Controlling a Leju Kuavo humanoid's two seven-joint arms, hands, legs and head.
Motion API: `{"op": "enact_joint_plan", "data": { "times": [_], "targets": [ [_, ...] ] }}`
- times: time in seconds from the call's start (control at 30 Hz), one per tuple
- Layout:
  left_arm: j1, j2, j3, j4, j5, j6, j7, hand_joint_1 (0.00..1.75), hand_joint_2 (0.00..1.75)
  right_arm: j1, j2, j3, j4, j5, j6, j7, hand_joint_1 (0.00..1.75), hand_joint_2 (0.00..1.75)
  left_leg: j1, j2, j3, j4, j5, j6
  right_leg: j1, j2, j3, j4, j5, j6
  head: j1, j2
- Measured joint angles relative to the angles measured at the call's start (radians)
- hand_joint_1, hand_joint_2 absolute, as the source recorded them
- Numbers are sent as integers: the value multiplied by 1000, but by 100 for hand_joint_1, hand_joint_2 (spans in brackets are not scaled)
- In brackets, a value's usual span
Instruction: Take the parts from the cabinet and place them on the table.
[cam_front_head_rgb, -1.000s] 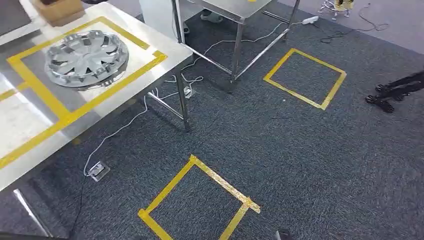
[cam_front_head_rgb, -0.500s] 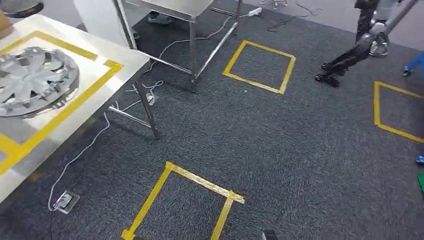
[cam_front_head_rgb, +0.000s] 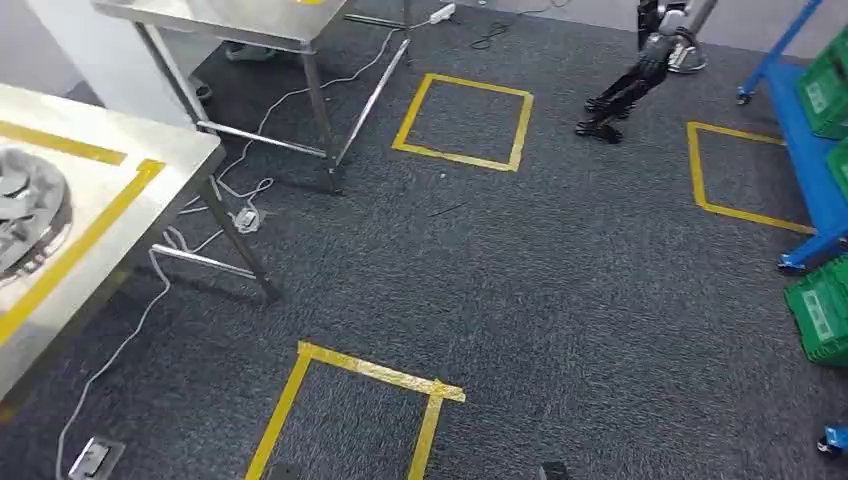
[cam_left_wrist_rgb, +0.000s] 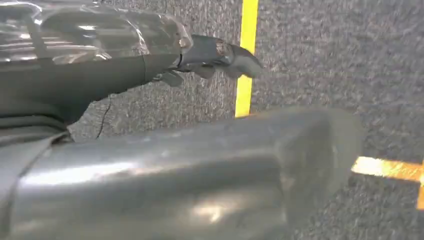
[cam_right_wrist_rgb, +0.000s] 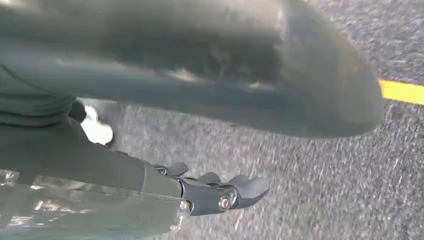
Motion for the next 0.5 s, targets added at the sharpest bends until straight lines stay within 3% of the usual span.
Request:
{"op": "enact_joint_plan", "data": {
  "times": [0.03, 0.07, 0.1, 0.13, 0.17, 0.2, 0.23, 0.27, 0.33, 0.37, 0.4, 0.43, 0.5],
  "targets": [
    [5, 5, 0, 0, 0, -4, 6, 0, 0, 2, 4, 3, 0, -1, -3, 5, 0, 0, 0, 2, -23, 21, 8, -1, 0, 16, 2, 2, -2, 1, -1, 0],
    [7, 9, -1, 1, 1, -9, 15, 0, 0, 4, 8, 4, 0, -3, -7, 10, 0, 0, 0, 3, -25, 1, 41, -3, 0, 32, 5, 4, -6, 3, -3, 0],
    [7, 14, -1, 1, 1, -11, 20, 0, 0, 8, 12, 5, 1, -9, -11, 12, 0, 0, 1, 2, -8, -57, 95, -3, -2, 47, 10, 9, -12, 5, -5, 0],
    [6, 18, -1, 1, 1, -12, 24, 0, 0, 8, 13, 5, 2, -11, -14, 14, 0, 0, 3, -14, 24, -140, 157, -4, -5, 61, 14, 17, -19, 10, -7, 0],
    [6, 22, -1, 2, 1, -12, 26, 0, 0, 7, 14, 6, 2, -12, -16, 15, 0, 0, 8, -56, 50, -213, 192, -4, -9, 74, 16, 27, -28, 16, -11, 0],
    [5, 25, -1, 2, 1, -12, 28, 0, 0, 6, 14, 8, 2, -15, -19, 15, 0, 0, 12, -121, 55, -213, 173, -4, -7, 85, 8, 33, -34, 24, -16, 0],
    [6, 27, -1, 2, 1, -12, 25, 0, 0, 2, 13, 12, 2, -15, -20, 19, 0, 0, 14, -107, 71, -243, 161, 3, -10, 99, 1, 43, -36, 29, -16, 0],
    [7, 29, -1, 2, 2, -11, 18, 0, 0, 0, 13, 13, 2, -18, -21, 21, 0, 0, 8, -101, 71, -242, 161, 7, -17, 111, -2, 40, -33, 33, -14, 0],
    [8, 31, -1, 3, 2, -11, 4, 0, 0, 3, 14, 16, 2, -20, -23, 24, 0, 0, 7, -68, 79, -245, 161, 21, -19, 144, -9, 32, -28, 44, -17, 0],
    [7, 31, -1, 2, 3, -10, 1, 0, 0, 5, 13, 19, 2, -21, -24, 27, 0, 0, 10, -48, 85, -253, 162, 25, -17, 117, -10, 45, -39, 48, -14, 0],
    [7, 32, -1, 3, 3, -10, -2, 0, 0, 5, 16, 21, 3, -21, -24, 27, 0, 0, 8, -29, 93, -257, 158, 31, -11, 47, -27, 83, -59, 53, -1, 0],
    [9, 32, -1, 3, 3, -10, -4, 0, 0, 1, 16, 21, 3, -21, -24, 27, 0, 0, 5, -8, 99, -257, 154, 36, -13, 14, -62, 147, -89, 59, 9, 0],
    [13, 35, -1, 3, 3, -10, -3, 0, 0, -5, 16, 21, 2, -21, -24, 27, 0, 0, 1, 36, 104, -257, 144, 38, -14, -11, -150, 304, -148, 64, 16, 0]
  ]
}}
